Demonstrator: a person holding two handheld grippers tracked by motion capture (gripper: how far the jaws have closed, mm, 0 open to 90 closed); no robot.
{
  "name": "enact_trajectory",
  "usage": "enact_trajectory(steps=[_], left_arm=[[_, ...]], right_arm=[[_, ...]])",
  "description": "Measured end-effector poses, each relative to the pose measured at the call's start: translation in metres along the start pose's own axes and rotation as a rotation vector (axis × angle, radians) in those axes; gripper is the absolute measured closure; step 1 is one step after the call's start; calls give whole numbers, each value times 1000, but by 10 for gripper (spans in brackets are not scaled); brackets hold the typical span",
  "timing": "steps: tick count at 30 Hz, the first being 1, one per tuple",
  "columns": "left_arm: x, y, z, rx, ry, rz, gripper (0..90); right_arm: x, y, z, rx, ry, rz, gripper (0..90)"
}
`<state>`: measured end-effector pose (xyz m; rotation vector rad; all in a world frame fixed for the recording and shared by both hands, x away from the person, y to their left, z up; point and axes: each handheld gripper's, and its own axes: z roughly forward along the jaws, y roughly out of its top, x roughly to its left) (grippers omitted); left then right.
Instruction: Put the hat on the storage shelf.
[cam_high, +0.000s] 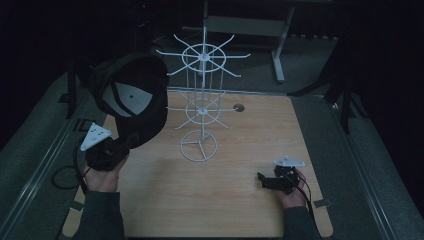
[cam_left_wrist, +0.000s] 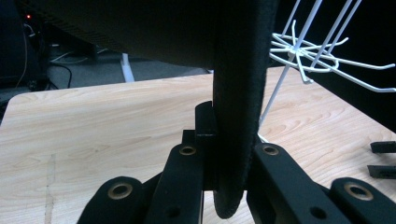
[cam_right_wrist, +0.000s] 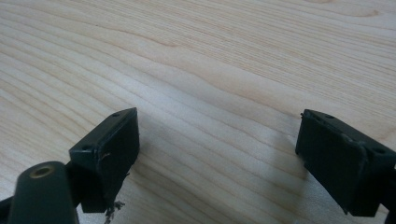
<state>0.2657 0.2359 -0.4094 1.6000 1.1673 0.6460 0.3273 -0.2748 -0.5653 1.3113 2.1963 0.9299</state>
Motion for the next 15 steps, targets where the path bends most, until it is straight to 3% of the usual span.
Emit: enact_trajectory(steps=[15], left_arm=[[-8,2,2,-2,32,25,868]], right_arm=[[0,0,0,0,0,1,132]])
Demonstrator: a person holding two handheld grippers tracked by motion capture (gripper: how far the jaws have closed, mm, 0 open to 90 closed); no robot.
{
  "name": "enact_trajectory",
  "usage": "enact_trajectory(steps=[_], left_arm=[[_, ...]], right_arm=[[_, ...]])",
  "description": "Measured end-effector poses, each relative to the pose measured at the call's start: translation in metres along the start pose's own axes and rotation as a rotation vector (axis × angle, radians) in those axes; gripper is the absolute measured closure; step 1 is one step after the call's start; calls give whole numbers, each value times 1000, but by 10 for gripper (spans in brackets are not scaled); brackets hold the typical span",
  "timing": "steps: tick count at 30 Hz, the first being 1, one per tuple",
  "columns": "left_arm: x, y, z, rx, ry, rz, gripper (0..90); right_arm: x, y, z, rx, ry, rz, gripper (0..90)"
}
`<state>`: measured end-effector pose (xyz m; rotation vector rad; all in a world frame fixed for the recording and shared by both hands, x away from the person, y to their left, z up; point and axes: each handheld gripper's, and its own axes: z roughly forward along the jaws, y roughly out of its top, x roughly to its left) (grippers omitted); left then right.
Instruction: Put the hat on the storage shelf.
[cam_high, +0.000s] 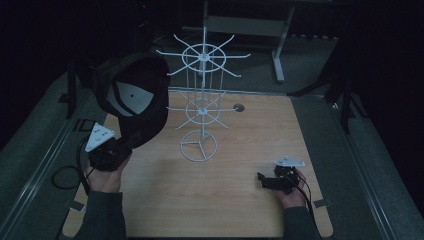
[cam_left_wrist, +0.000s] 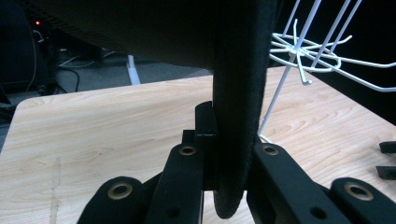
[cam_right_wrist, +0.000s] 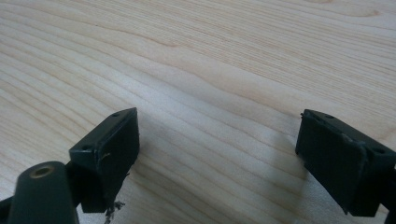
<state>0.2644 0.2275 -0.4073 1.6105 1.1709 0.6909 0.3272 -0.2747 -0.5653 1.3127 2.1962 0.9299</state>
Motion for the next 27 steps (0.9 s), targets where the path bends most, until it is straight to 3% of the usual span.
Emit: enact_trajectory(steps=[27], left_arm=[[-14,13,3,-16,100,98,868]], right_arm=[[0,0,0,0,1,-1,132]])
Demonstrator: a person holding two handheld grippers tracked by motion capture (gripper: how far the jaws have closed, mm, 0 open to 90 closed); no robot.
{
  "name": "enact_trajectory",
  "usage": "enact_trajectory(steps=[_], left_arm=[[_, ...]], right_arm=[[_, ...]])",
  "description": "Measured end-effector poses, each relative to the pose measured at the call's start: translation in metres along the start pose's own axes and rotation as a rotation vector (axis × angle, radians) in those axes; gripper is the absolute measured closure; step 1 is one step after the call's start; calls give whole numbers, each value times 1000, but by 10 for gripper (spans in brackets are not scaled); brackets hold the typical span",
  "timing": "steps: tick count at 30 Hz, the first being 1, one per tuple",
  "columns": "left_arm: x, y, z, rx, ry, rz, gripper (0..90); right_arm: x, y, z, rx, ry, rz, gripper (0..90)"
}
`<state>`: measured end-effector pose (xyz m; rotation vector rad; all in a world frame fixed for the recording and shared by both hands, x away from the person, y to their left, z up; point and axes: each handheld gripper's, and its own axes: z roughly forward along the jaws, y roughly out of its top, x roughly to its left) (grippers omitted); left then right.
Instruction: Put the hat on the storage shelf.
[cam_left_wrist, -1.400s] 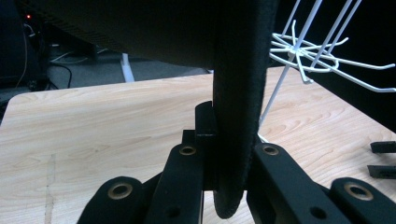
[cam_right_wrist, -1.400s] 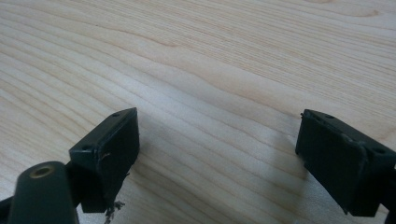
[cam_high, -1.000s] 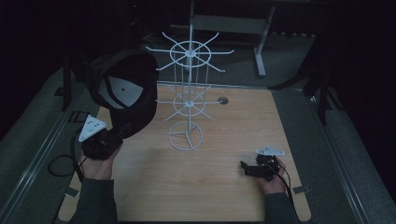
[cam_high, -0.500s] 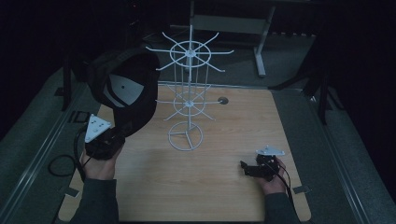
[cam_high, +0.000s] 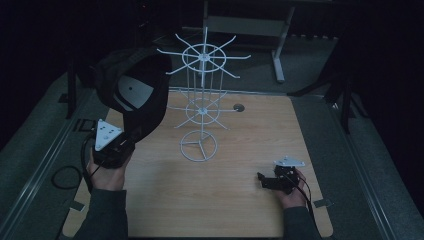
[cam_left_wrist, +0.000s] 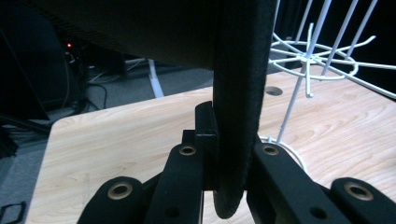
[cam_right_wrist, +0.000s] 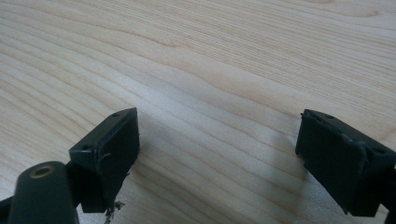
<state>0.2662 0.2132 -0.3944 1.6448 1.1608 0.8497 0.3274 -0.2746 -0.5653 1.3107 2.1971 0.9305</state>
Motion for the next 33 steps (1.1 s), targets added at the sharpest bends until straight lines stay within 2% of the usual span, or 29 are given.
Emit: enact_trajectory(steps=[11,19,33], left_arm=[[3,0,5,6,21,-19,868],[6,6,8,7,33,-34,868],[6,15,15,7,57,-24,868]], right_arm=[[0,0,0,1,-1,1,132],[0,0,0,2,0,1,132],[0,0,0,1,-1,-1,132]])
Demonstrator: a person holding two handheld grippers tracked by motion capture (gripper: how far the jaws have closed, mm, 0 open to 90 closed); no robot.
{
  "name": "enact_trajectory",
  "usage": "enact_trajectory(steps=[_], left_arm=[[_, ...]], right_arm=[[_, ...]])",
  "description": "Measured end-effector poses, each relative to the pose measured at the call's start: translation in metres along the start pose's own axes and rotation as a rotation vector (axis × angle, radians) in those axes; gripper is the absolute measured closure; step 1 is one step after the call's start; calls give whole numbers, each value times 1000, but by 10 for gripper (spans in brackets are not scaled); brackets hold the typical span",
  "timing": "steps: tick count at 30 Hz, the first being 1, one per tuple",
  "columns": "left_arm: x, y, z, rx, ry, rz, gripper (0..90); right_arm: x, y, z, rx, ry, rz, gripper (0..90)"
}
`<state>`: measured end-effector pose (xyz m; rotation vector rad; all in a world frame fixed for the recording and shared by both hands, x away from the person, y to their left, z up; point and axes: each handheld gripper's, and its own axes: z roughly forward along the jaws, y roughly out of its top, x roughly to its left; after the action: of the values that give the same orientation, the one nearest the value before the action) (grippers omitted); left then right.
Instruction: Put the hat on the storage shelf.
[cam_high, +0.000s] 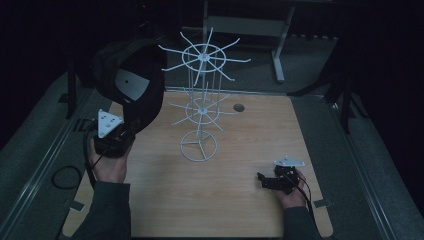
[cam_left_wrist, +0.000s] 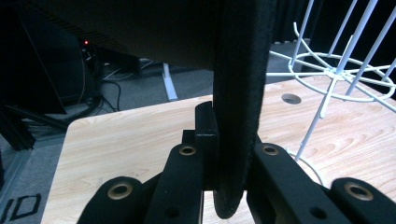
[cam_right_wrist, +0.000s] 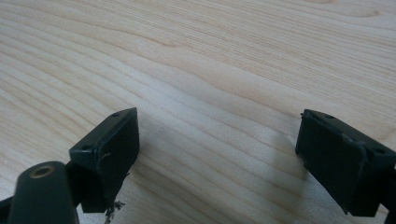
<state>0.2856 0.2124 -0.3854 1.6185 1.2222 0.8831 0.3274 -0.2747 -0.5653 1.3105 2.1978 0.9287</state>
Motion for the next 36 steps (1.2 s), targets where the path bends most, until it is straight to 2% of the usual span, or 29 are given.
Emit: enact_trajectory(steps=[12,22,28,36], left_arm=[[-12,5,4,-18,16,52,867],[-20,0,12,-24,25,73,867],[-28,-2,17,-23,34,105,867],[-30,-9,21,-28,58,112,867]], right_arm=[[0,0,0,0,0,2,132],[0,0,0,1,1,2,132],[0,0,0,1,1,0,132],[0,0,0,1,2,-1,132]])
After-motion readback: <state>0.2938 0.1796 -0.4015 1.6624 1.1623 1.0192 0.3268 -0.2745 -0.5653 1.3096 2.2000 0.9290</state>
